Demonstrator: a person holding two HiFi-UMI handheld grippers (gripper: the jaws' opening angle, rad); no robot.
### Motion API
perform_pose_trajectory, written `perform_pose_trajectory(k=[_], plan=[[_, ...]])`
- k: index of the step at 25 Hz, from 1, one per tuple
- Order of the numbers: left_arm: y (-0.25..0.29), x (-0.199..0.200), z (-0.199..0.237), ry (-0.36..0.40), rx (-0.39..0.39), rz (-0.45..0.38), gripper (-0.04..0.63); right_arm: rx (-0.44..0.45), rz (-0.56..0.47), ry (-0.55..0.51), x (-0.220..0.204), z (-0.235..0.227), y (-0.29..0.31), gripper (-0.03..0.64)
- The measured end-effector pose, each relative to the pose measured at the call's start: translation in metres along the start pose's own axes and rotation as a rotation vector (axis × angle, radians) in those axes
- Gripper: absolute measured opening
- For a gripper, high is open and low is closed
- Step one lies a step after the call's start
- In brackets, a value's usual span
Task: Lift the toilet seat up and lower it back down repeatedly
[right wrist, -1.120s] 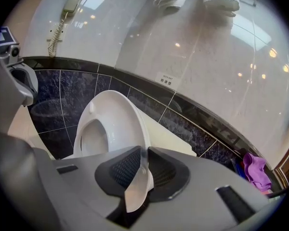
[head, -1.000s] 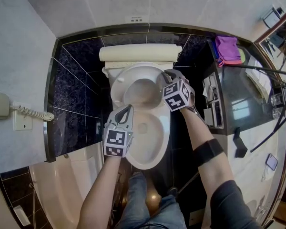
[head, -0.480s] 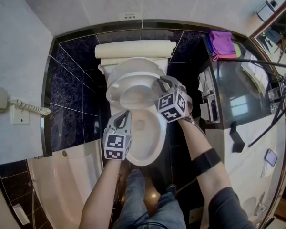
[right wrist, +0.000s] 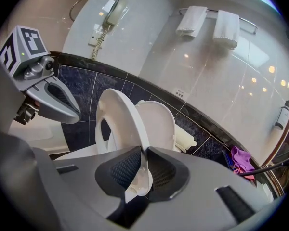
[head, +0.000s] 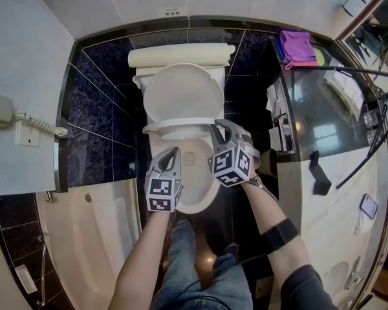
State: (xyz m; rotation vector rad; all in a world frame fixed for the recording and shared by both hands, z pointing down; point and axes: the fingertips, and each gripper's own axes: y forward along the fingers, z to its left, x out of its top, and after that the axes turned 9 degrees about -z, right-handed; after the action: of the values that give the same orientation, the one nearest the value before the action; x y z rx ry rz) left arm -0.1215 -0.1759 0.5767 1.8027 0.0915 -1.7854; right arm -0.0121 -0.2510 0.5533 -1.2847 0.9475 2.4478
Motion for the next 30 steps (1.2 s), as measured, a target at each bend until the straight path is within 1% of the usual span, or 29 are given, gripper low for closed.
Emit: perform_pose_trajectory(k=[3, 9, 14, 18, 22, 23, 24, 25, 27, 30], plan=[[-0.005, -0.010, -0.008, -0.007, 0.010, 0.005, -0.005, 0.011, -0.006, -0.016, -0.008, 0.019, -0.019, 0.066], [-0.019, -0.027, -0.021, -0.027, 0.043, -0.010, -0.005, 0.039, -0.014, -0.046, -0.025, 0.056, -0.049, 0.066], [-0.038, -0.039, -0.029, -0.047, 0.080, -0.033, -0.005, 0.098, 0.001, -0.103, -0.047, 0.097, -0.075, 0.067], [-0.054, -0.066, -0.044, -0.063, 0.100, -0.009, -0.005, 0.128, 0.011, -0.123, -0.066, 0.121, -0.092, 0.069], [-0.069, -0.102, -0.059, -0.101, 0.113, 0.035, -0.005, 0.180, 0.023, -0.129, -0.088, 0.151, -0.111, 0.068], [-0.072, -0.110, -0.062, -0.109, 0.116, 0.040, -0.005, 0.193, 0.021, -0.127, -0.094, 0.158, -0.117, 0.058], [-0.075, -0.118, -0.065, -0.114, 0.118, 0.044, -0.005, 0.202, 0.018, -0.125, -0.099, 0.165, -0.124, 0.028], [-0.078, -0.125, -0.068, -0.116, 0.119, 0.048, -0.005, 0.209, 0.016, -0.124, -0.105, 0.171, -0.130, 0.025], [-0.081, -0.142, -0.073, -0.111, 0.115, 0.058, -0.005, 0.213, 0.022, -0.108, -0.120, 0.180, -0.140, 0.025], [-0.085, -0.172, -0.083, -0.115, 0.116, 0.071, -0.005, 0.187, 0.048, -0.042, -0.153, 0.182, -0.149, 0.025]])
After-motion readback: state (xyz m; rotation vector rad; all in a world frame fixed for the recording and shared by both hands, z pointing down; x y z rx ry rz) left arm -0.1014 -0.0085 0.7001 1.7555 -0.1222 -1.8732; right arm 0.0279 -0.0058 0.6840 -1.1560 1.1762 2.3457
